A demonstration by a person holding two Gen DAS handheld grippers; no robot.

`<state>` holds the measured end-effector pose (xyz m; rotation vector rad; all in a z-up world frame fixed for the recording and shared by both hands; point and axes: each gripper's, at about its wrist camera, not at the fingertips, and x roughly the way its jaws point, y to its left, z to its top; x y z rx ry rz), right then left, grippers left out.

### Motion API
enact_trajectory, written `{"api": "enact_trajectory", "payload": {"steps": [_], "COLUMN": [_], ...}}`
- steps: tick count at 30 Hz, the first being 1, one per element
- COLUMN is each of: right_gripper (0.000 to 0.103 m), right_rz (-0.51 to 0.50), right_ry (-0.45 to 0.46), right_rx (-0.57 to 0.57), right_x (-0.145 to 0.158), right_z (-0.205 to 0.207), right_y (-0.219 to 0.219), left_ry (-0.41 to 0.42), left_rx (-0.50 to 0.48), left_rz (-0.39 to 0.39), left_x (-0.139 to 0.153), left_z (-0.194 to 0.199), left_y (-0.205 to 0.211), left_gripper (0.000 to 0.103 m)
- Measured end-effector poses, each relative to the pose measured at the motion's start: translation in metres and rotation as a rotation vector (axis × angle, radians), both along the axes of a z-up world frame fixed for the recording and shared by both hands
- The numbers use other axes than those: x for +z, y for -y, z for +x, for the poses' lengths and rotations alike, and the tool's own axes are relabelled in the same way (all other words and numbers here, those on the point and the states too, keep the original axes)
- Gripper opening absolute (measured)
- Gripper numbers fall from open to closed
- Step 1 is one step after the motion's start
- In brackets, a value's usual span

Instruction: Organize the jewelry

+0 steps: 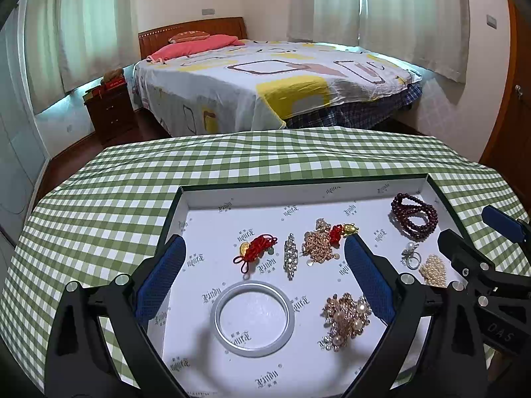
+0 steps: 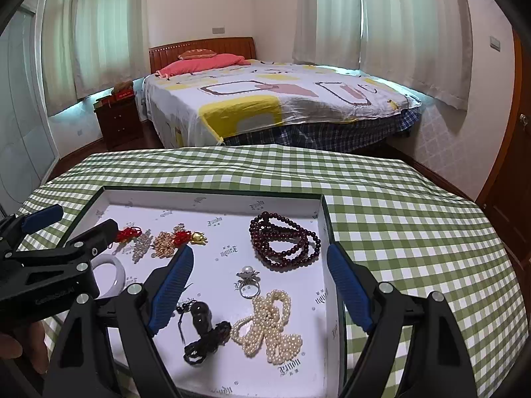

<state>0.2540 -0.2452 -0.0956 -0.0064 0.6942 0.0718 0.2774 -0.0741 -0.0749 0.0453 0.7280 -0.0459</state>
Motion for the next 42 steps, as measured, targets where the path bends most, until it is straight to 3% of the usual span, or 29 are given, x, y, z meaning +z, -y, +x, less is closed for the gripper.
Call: {"api": "enact_trajectory", "payload": {"steps": [9, 19, 30, 42], "right_gripper": [0.081, 0.082, 0.084, 0.084], "right_rz": [0.018, 0.067, 0.052, 0.038], "right_ry": [0.030, 0.067, 0.159, 0.250], "right_rx": [0.002, 0.011, 0.041, 0.073], "right_x": [0.018, 0.042, 0.086, 0.127], "right_z": [-0.031, -0.088, -0.158, -0.218], "right_y": [-0.003, -0.012, -0.027, -0.037], "left_ry": [0.060, 0.099, 0.151, 0.280], "left_rx": [0.002, 0.022, 0.069, 0.093], "left_rz": [-0.029, -0.056, -0.074, -0.063], "left_x": [0.021, 0.049, 0.089, 0.141], "left_z": [-0.036, -0.106, -0.182, -0.258], "left_y": [-0.012, -0.035, -0.057, -0.070], "left_gripper": [0.096, 0.097, 0.098, 0.099]}}
